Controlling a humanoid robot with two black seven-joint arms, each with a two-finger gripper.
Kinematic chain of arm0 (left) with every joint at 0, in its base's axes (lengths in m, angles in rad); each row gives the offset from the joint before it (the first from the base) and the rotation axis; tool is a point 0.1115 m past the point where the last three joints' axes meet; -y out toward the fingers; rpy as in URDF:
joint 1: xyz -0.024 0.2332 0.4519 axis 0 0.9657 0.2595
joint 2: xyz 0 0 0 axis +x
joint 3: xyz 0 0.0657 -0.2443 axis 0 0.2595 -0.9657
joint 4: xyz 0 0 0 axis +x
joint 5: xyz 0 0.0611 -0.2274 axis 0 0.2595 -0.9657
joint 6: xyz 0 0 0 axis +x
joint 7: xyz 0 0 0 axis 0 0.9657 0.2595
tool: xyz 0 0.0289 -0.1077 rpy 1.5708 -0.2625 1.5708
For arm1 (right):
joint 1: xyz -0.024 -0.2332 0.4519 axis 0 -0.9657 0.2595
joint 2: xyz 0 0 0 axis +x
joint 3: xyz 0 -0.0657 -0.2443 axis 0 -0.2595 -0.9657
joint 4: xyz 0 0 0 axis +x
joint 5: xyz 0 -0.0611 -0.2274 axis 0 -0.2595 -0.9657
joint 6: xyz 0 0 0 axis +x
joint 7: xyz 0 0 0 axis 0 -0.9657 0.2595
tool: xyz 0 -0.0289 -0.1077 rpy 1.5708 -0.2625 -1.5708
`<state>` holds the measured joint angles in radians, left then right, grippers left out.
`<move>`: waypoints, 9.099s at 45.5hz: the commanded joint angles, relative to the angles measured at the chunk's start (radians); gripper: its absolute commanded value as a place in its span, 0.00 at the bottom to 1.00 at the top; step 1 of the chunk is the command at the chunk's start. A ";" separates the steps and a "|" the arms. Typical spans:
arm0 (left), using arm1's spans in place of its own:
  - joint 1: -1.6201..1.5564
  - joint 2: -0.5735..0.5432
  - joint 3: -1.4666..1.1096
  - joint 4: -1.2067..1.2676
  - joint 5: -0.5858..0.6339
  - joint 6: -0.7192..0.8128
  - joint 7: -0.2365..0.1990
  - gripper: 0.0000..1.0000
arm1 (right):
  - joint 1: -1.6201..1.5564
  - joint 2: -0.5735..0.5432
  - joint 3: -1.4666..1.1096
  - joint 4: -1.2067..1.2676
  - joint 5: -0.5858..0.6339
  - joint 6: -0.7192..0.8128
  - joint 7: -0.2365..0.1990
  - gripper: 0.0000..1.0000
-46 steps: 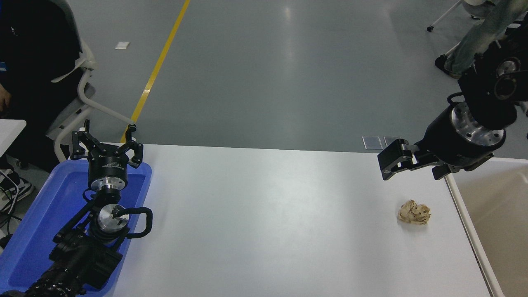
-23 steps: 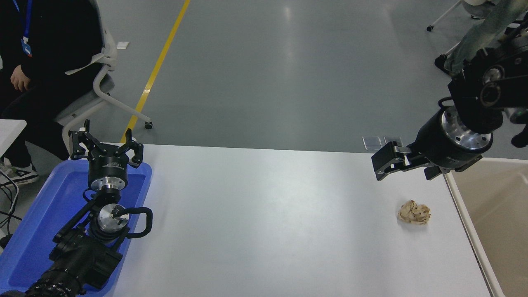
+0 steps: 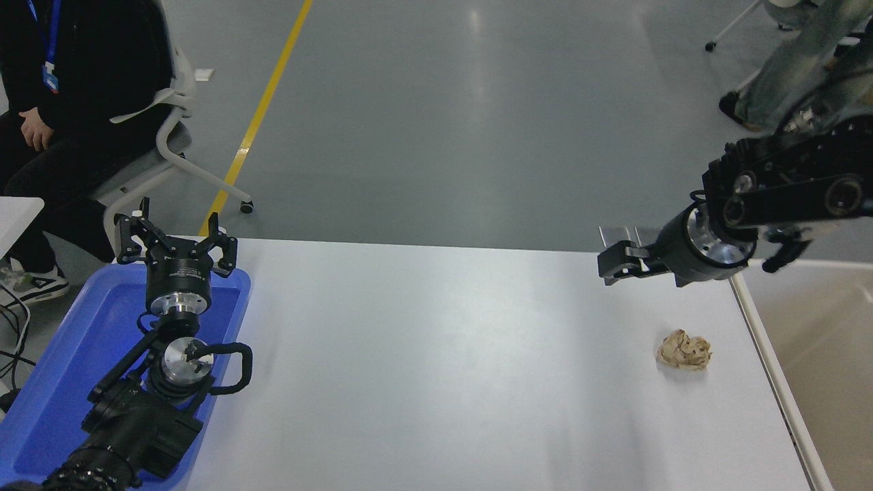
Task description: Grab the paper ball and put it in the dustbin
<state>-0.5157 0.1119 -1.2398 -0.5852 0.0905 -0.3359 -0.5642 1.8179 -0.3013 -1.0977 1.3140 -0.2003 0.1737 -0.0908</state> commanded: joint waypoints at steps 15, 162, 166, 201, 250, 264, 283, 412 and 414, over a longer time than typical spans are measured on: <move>0.000 0.000 0.000 -0.001 0.000 0.000 0.000 0.99 | -0.342 -0.009 0.070 -0.245 -0.172 -0.174 0.011 1.00; -0.001 0.002 0.000 -0.001 0.000 0.000 0.001 0.99 | -0.033 -0.593 0.366 -0.127 -0.404 0.280 0.031 0.00; 0.000 0.002 0.000 -0.001 0.002 0.000 0.001 0.99 | 0.044 -0.636 0.366 -0.127 -0.436 0.366 0.025 0.00; -0.001 0.002 0.000 0.001 0.000 0.000 0.001 0.99 | 0.057 -0.861 0.372 -0.366 -0.340 0.129 -0.122 0.00; -0.001 0.000 0.000 0.001 0.000 0.000 0.000 0.99 | -1.154 -0.131 1.365 -1.296 0.246 -0.275 -0.096 0.00; -0.001 0.002 0.000 0.001 0.000 0.000 0.001 0.99 | -1.204 -0.107 1.454 -1.294 0.246 -0.272 -0.063 0.00; -0.001 0.000 0.000 0.001 0.000 0.001 0.000 0.99 | -1.226 -0.085 1.510 -1.299 0.246 -0.276 -0.015 0.53; -0.001 0.000 0.000 0.001 0.000 0.000 0.000 0.99 | -1.190 0.087 2.125 -0.679 0.409 0.059 0.011 1.00; -0.001 0.000 0.000 0.001 0.000 0.000 0.000 0.99 | -1.190 0.088 2.127 -0.687 0.409 0.059 0.011 1.00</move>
<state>-0.5169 0.1120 -1.2394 -0.5844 0.0905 -0.3357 -0.5639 0.6506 -0.2226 1.0044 0.6423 0.2041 0.2134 -0.0824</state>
